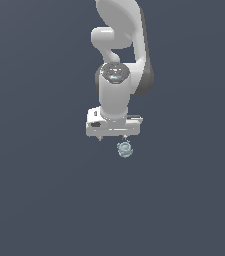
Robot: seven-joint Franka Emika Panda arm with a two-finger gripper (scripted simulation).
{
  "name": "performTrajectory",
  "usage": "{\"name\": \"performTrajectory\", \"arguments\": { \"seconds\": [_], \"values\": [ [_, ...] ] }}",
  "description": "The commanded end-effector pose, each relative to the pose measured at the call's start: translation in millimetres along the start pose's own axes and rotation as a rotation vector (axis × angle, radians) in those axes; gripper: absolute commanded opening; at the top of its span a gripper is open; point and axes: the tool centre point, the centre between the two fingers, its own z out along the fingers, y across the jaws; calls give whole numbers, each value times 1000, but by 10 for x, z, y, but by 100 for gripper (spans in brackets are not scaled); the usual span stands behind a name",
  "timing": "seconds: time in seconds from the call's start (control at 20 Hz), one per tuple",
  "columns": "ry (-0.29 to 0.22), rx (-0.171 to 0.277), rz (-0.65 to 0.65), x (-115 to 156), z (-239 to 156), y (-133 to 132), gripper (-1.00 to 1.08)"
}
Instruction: Pick up the object and move it to a goal position.
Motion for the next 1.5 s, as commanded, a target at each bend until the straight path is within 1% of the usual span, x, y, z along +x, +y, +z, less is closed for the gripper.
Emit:
{"name": "performTrajectory", "arguments": {
  "seconds": [0.0, 0.15, 0.45, 0.7, 0.95, 1.25, 1.45],
  "values": [
    [0, 0, 0, 0, 0, 0, 100],
    [-2, 2, 10, 0, 7, 25, 100],
    [-11, 12, 66, -1, 8, 160, 100],
    [-10, 11, 54, -2, 30, 129, 100],
    [-6, 10, -13, -15, 189, -38, 100],
    [3, 12, -155, -73, 505, -400, 100],
    [8, 16, -221, -113, 646, -570, 100]
  ]
}}
